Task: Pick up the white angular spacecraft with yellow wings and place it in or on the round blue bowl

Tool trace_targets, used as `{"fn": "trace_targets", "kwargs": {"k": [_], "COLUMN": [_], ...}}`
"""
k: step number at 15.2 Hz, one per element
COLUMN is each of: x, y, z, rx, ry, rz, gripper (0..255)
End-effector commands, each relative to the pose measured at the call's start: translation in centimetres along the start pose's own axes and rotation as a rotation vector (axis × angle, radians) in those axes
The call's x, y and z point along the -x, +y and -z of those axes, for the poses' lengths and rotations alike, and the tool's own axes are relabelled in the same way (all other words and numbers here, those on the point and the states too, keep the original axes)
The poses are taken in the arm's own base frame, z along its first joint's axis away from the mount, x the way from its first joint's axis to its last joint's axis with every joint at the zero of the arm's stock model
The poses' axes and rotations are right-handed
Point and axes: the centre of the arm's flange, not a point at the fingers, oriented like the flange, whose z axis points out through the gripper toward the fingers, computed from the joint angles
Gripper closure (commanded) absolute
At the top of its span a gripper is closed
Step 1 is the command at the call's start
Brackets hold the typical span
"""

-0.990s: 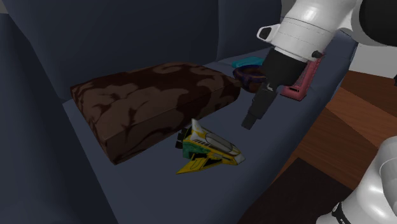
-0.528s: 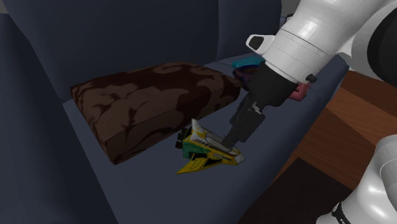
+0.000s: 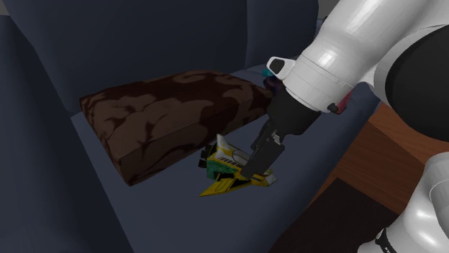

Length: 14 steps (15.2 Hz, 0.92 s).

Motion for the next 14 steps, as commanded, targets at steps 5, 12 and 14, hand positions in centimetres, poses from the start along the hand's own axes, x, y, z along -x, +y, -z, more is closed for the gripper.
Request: {"fn": "trace_targets", "kwargs": {"k": [5, 12, 14], "x": [-0.01, 0.0, 0.0], "y": [-0.04, -0.04, -0.05], "z": [-0.08, -0.09, -0.09], "rx": [0.0, 0.0, 0.0], "ry": [0.0, 0.0, 0.0], "rz": [0.0, 0.0, 0.0], "gripper": [0, 255, 255]}}
